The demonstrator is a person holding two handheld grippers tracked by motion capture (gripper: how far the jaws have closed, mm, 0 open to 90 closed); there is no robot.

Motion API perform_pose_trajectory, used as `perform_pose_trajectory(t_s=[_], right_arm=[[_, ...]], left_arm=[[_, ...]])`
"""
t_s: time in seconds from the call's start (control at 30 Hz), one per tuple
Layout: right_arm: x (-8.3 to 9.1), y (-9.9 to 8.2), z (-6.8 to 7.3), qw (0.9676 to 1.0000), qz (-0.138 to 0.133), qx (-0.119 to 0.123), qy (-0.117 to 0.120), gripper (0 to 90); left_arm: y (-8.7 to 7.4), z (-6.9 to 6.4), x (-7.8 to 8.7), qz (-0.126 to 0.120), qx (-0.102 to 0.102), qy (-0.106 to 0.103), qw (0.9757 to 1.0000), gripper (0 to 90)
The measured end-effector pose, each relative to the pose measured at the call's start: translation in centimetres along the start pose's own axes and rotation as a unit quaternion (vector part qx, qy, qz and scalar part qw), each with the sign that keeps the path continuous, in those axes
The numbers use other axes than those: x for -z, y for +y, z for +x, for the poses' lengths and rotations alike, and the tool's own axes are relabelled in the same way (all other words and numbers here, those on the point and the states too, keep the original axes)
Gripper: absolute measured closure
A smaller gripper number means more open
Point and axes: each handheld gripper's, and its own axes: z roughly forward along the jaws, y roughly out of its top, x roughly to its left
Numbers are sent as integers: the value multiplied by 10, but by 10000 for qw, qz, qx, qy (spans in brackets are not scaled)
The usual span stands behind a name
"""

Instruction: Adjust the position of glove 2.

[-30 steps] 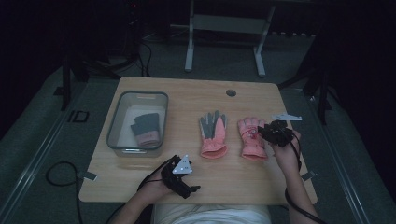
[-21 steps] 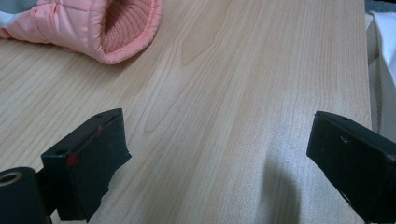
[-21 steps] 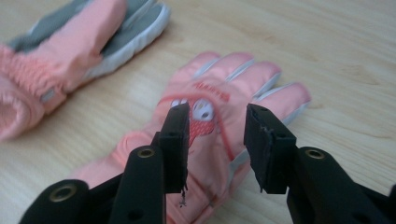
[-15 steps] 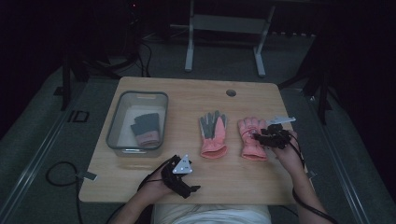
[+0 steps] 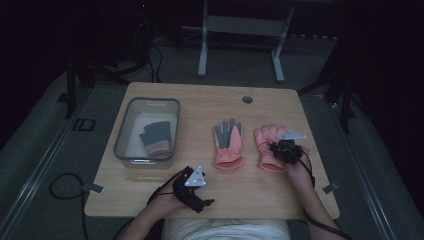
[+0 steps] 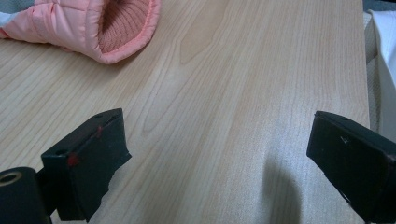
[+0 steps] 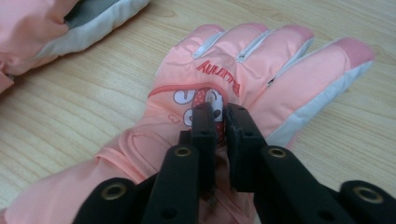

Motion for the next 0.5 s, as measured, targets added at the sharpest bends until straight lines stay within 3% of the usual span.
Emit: perform_pose_trajectory(t_s=[0.3,0.5], right_arm=[[15,13,-2,9993,-19,-360,-56,876],[29,29,2,9993,-166,-336,10,881]], left_arm=[[0,0,0,-12,23,0,10000,46],[0,0,0,-16,12,-2,10000,46]])
